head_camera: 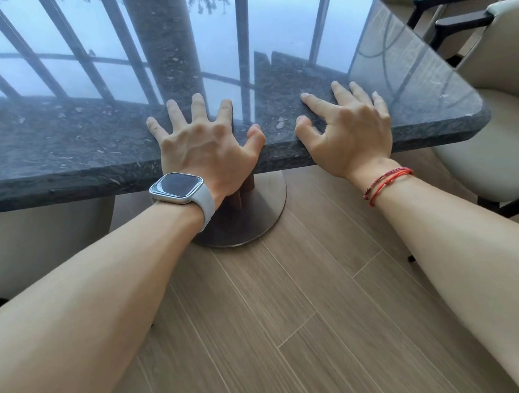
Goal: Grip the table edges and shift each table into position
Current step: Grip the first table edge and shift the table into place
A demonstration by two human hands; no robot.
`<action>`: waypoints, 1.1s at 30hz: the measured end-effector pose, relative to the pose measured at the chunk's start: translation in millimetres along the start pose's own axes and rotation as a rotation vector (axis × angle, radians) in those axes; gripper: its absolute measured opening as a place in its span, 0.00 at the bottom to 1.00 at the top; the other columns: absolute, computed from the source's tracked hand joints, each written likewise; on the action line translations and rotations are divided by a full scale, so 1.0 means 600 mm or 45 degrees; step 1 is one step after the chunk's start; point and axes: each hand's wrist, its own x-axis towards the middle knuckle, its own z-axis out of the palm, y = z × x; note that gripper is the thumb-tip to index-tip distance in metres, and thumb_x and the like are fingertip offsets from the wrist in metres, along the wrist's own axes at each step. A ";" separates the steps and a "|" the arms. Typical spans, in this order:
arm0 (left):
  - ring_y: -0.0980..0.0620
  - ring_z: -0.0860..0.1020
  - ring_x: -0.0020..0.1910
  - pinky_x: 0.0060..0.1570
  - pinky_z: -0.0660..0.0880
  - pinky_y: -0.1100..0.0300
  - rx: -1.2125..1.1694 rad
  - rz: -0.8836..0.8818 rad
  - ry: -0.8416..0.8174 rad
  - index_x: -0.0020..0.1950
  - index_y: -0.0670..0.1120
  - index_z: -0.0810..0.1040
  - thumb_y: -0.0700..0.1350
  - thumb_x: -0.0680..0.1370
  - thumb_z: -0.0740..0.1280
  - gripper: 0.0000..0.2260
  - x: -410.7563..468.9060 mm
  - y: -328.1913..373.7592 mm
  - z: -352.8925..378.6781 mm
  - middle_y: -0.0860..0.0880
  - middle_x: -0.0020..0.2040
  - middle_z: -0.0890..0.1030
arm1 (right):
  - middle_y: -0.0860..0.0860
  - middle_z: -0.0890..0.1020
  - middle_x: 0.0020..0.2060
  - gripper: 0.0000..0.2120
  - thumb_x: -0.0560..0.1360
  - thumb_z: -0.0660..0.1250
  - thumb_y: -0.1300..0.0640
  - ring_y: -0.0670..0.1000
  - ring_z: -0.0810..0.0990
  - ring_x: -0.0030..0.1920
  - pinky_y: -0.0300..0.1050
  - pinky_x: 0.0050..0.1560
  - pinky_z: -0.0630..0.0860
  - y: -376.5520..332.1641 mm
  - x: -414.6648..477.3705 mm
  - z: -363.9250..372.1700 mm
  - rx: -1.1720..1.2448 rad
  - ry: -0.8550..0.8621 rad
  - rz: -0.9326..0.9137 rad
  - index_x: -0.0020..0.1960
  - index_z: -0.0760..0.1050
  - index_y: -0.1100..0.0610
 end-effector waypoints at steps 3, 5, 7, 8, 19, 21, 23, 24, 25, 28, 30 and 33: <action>0.29 0.61 0.78 0.72 0.54 0.26 -0.011 0.004 -0.016 0.78 0.53 0.68 0.68 0.77 0.48 0.34 -0.001 -0.001 -0.002 0.40 0.79 0.66 | 0.58 0.73 0.74 0.27 0.76 0.53 0.36 0.61 0.65 0.77 0.65 0.77 0.55 -0.003 -0.003 0.000 0.003 0.004 0.025 0.71 0.74 0.40; 0.28 0.60 0.78 0.73 0.53 0.26 -0.025 0.007 -0.026 0.78 0.53 0.68 0.68 0.77 0.48 0.34 -0.001 -0.003 -0.004 0.39 0.79 0.66 | 0.57 0.72 0.74 0.27 0.76 0.53 0.36 0.61 0.65 0.77 0.65 0.76 0.55 -0.006 -0.004 -0.001 -0.011 -0.006 0.044 0.72 0.74 0.39; 0.28 0.59 0.78 0.73 0.52 0.26 -0.035 0.011 -0.057 0.78 0.53 0.68 0.68 0.77 0.49 0.34 -0.002 -0.003 -0.008 0.40 0.80 0.65 | 0.57 0.72 0.75 0.26 0.77 0.53 0.37 0.60 0.64 0.77 0.65 0.76 0.55 -0.009 -0.006 -0.005 -0.033 -0.031 0.061 0.72 0.72 0.39; 0.29 0.59 0.79 0.73 0.51 0.26 -0.043 0.011 -0.075 0.78 0.53 0.68 0.68 0.77 0.49 0.34 -0.002 -0.004 -0.010 0.40 0.80 0.65 | 0.57 0.71 0.75 0.26 0.78 0.53 0.37 0.60 0.64 0.77 0.66 0.76 0.54 -0.012 -0.008 -0.008 -0.042 -0.046 0.073 0.73 0.72 0.39; 0.42 0.58 0.80 0.78 0.46 0.36 -0.440 0.172 -0.219 0.72 0.53 0.74 0.61 0.81 0.60 0.23 -0.005 -0.054 -0.047 0.47 0.78 0.68 | 0.64 0.55 0.80 0.34 0.78 0.50 0.31 0.67 0.49 0.80 0.71 0.76 0.45 -0.121 -0.033 -0.036 -0.095 -0.373 0.292 0.80 0.58 0.44; 0.44 0.64 0.78 0.79 0.51 0.42 -0.513 0.264 -0.212 0.70 0.50 0.77 0.60 0.80 0.60 0.23 -0.014 -0.082 -0.053 0.45 0.76 0.71 | 0.65 0.55 0.80 0.33 0.79 0.50 0.32 0.66 0.49 0.80 0.71 0.77 0.45 -0.137 -0.043 -0.034 -0.110 -0.357 0.263 0.80 0.58 0.44; 0.43 0.67 0.76 0.76 0.57 0.48 -0.557 0.299 -0.211 0.69 0.47 0.78 0.60 0.77 0.59 0.27 -0.027 -0.121 -0.059 0.43 0.75 0.72 | 0.65 0.54 0.80 0.33 0.79 0.50 0.33 0.65 0.48 0.81 0.70 0.77 0.45 -0.161 -0.051 -0.033 -0.118 -0.354 0.205 0.80 0.58 0.44; 0.42 0.67 0.75 0.75 0.59 0.48 -0.550 0.294 -0.183 0.69 0.46 0.79 0.60 0.76 0.60 0.27 -0.033 -0.143 -0.060 0.42 0.73 0.73 | 0.65 0.54 0.80 0.33 0.79 0.51 0.33 0.65 0.48 0.81 0.70 0.77 0.44 -0.176 -0.054 -0.033 -0.110 -0.360 0.172 0.80 0.58 0.44; 0.41 0.68 0.74 0.73 0.61 0.47 -0.529 0.272 -0.150 0.68 0.46 0.80 0.59 0.76 0.60 0.26 -0.039 -0.165 -0.059 0.42 0.72 0.74 | 0.65 0.54 0.80 0.33 0.78 0.51 0.32 0.65 0.48 0.81 0.70 0.77 0.44 -0.192 -0.057 -0.032 -0.097 -0.369 0.141 0.80 0.58 0.44; 0.42 0.67 0.73 0.71 0.61 0.45 -0.474 0.125 -0.099 0.67 0.48 0.80 0.60 0.76 0.60 0.25 -0.053 -0.246 -0.063 0.44 0.71 0.75 | 0.64 0.54 0.81 0.35 0.77 0.51 0.29 0.65 0.48 0.81 0.70 0.77 0.44 -0.258 -0.059 -0.025 -0.039 -0.380 0.054 0.80 0.58 0.42; 0.42 0.66 0.74 0.71 0.60 0.45 -0.409 0.043 -0.092 0.67 0.49 0.80 0.61 0.76 0.59 0.26 -0.060 -0.304 -0.072 0.45 0.71 0.74 | 0.63 0.54 0.81 0.35 0.77 0.50 0.28 0.64 0.48 0.81 0.69 0.77 0.43 -0.310 -0.056 -0.018 0.002 -0.402 -0.002 0.80 0.58 0.42; 0.42 0.64 0.75 0.72 0.58 0.44 -0.325 -0.068 -0.106 0.70 0.51 0.78 0.62 0.76 0.57 0.28 -0.070 -0.384 -0.087 0.44 0.74 0.71 | 0.63 0.54 0.81 0.35 0.77 0.50 0.28 0.65 0.47 0.81 0.69 0.77 0.43 -0.380 -0.056 -0.004 0.031 -0.439 -0.105 0.80 0.57 0.42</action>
